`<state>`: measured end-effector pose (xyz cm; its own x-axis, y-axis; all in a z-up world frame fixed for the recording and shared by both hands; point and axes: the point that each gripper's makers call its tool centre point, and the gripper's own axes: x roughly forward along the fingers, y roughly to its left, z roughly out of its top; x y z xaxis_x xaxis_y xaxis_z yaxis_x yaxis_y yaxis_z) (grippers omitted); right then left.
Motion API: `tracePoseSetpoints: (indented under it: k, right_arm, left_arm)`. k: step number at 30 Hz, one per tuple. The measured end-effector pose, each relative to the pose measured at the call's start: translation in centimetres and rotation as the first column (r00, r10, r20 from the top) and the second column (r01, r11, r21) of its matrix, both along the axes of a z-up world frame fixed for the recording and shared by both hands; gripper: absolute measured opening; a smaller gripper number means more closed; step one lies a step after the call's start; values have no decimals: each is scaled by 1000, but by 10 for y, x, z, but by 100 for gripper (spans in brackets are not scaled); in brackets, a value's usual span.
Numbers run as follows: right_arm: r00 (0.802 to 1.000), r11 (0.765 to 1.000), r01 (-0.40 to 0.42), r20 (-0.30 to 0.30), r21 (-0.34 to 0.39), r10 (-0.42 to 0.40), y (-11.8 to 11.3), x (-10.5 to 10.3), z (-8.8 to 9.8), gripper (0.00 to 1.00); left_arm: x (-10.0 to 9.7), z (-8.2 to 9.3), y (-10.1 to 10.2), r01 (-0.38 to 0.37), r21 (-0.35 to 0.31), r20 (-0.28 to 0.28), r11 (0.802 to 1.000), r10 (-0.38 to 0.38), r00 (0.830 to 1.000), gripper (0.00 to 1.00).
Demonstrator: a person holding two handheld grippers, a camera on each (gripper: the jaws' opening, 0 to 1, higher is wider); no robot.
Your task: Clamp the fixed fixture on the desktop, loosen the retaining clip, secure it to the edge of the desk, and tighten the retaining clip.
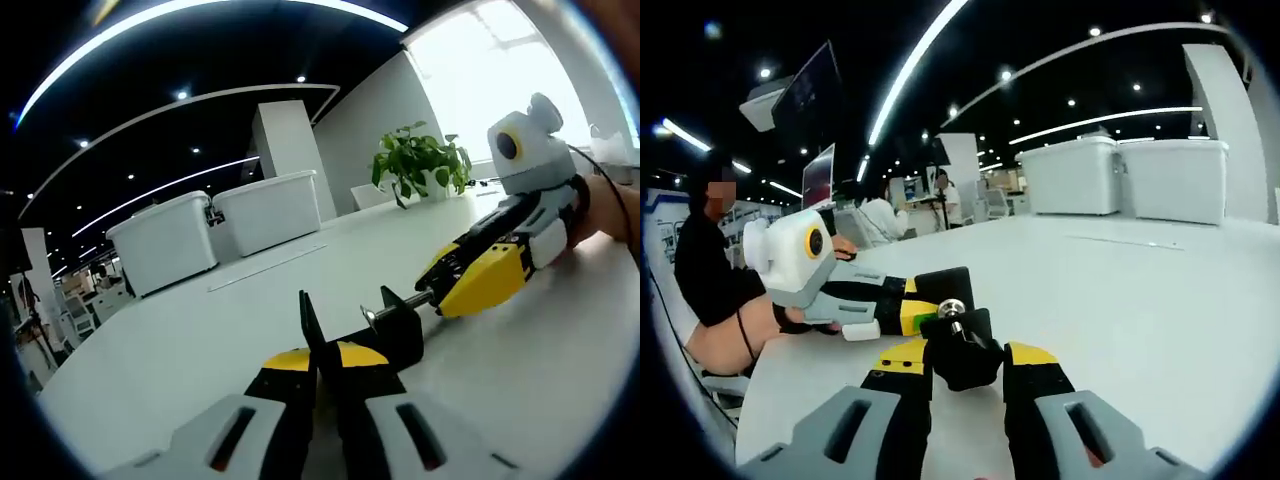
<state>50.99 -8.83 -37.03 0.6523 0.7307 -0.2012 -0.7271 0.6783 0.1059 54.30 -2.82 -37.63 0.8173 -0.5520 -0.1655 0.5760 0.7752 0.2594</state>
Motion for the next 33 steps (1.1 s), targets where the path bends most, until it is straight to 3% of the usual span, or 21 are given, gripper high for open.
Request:
tracePoseSetpoints:
  k: [3, 5, 8, 12, 17, 19, 20, 21, 24, 27, 29, 31, 33]
  right_arm:
    - [1000, 1000, 5, 22, -12, -4, 0, 0, 0, 27]
    - [992, 996, 4, 128, -87, 7, 0, 0, 3, 26]
    - [952, 974, 25, 304, -224, 46, 2, -1, 5, 26]
    - [936, 962, 38, 346, -269, 60, 4, -1, 4, 26]
    - [894, 929, 73, 436, -364, 101, 5, 0, 5, 27]
    - [891, 925, 82, 443, -371, 99, 6, -1, 4, 27]
    - [893, 927, 82, 440, -367, 95, 6, 0, 5, 27]
    - [909, 939, 74, 410, -336, 76, 5, -1, 4, 27]
    - [955, 980, 43, 297, -193, 16, 5, -1, 10, 28]
    - [984, 997, 70, 167, -26, -65, -7, 6, 19, 33]
    - [996, 995, 80, 30, 52, -82, -16, 12, 15, 33]
    - [998, 996, 37, -46, 87, -33, -14, 10, 10, 34]
    - [998, 997, 11, -58, 79, -7, -8, 5, 8, 33]
  left_arm:
    - [0, 0, 0, 1, 1, 2, 1000, -1, 1000, 7]
    - [0, 0, 0, 1, 3, 3, 1000, -1, 1000, 7]
    - [0, 0, -1, 0, 3, 4, 1000, 0, 1000, 7]
    - [-1, 0, -1, -1, 5, 5, 1000, 1, 1000, 7]
    - [-1, 0, -1, -1, 6, 5, 1000, 1, 1000, 7]
    - [-1, 0, -1, -2, 6, 5, 1000, 2, 1000, 7]
    - [-1, 0, 0, -2, 6, 5, 1000, 2, 1000, 7]
    - [-1, 0, 0, -2, 6, 5, 1000, 2, 1000, 7]
    - [-1, 0, 0, -1, 5, 5, 1000, 1, 1000, 7]
    - [-1, 0, 0, -1, 5, 5, 1000, 1, 1000, 7]
    - [-1, 0, 0, -2, 5, 5, 1000, 1, 1000, 7]
    - [-1, 0, 0, -2, 5, 4, 1000, 2, 1000, 7]
    - [-1, 0, 0, -2, 5, 4, 1000, 2, 1000, 7]
